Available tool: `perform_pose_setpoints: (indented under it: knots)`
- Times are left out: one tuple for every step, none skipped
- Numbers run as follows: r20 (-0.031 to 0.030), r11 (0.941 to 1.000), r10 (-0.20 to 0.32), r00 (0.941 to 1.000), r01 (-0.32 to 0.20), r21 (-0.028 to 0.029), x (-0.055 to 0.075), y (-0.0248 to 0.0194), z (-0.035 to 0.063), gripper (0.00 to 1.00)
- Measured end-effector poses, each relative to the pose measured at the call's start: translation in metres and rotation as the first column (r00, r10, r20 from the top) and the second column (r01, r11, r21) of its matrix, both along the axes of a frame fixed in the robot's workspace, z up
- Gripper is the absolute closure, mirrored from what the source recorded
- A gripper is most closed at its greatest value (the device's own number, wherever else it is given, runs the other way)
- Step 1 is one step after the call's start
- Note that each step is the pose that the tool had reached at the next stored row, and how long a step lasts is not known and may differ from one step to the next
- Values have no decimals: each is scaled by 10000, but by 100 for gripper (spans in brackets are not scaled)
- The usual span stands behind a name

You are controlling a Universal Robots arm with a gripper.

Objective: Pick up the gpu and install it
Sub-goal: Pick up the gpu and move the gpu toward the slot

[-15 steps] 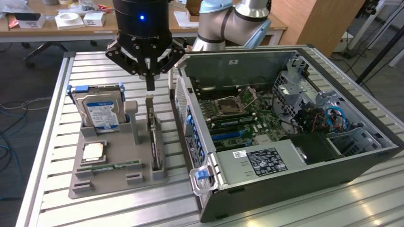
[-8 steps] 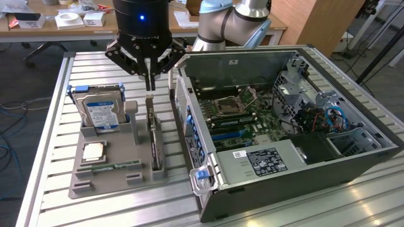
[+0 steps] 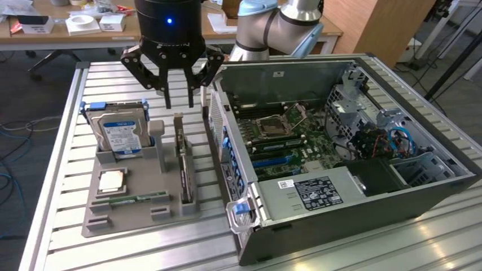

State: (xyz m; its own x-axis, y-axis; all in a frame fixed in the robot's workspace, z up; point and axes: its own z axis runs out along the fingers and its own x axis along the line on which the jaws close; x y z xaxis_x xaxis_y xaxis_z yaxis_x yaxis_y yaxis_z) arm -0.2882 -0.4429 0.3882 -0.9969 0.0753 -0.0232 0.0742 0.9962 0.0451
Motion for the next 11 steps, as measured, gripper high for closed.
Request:
perform_pose_setpoints:
  knots:
    - [0, 10000, 0, 10000, 0, -1, 0, 0, 0, 59]
    - [0, 10000, 0, 10000, 0, 0, 0, 0, 0, 59]
    - [0, 10000, 0, 10000, 0, 0, 0, 0, -2, 59]
    - [1, 10000, 0, 10000, 0, 1, 0, 0, -9, 59]
    - [1, 10000, 0, 10000, 0, 2, -1, 0, -24, 59]
    - [0, 10000, 1, 10000, -1, 0, 0, 0, -41, 59]
    - [0, 10000, 0, 10000, 0, 0, 0, 0, -60, 59]
    - [1, 10000, 0, 10000, 0, 1, 0, 0, -78, 59]
    - [1, 10000, 0, 10000, 0, 1, 0, 0, -96, 59]
    - [0, 10000, 0, 10000, 0, 1, 0, 0, -114, 59]
    - [1, 10000, 0, 10000, 0, 1, 0, 0, -132, 59]
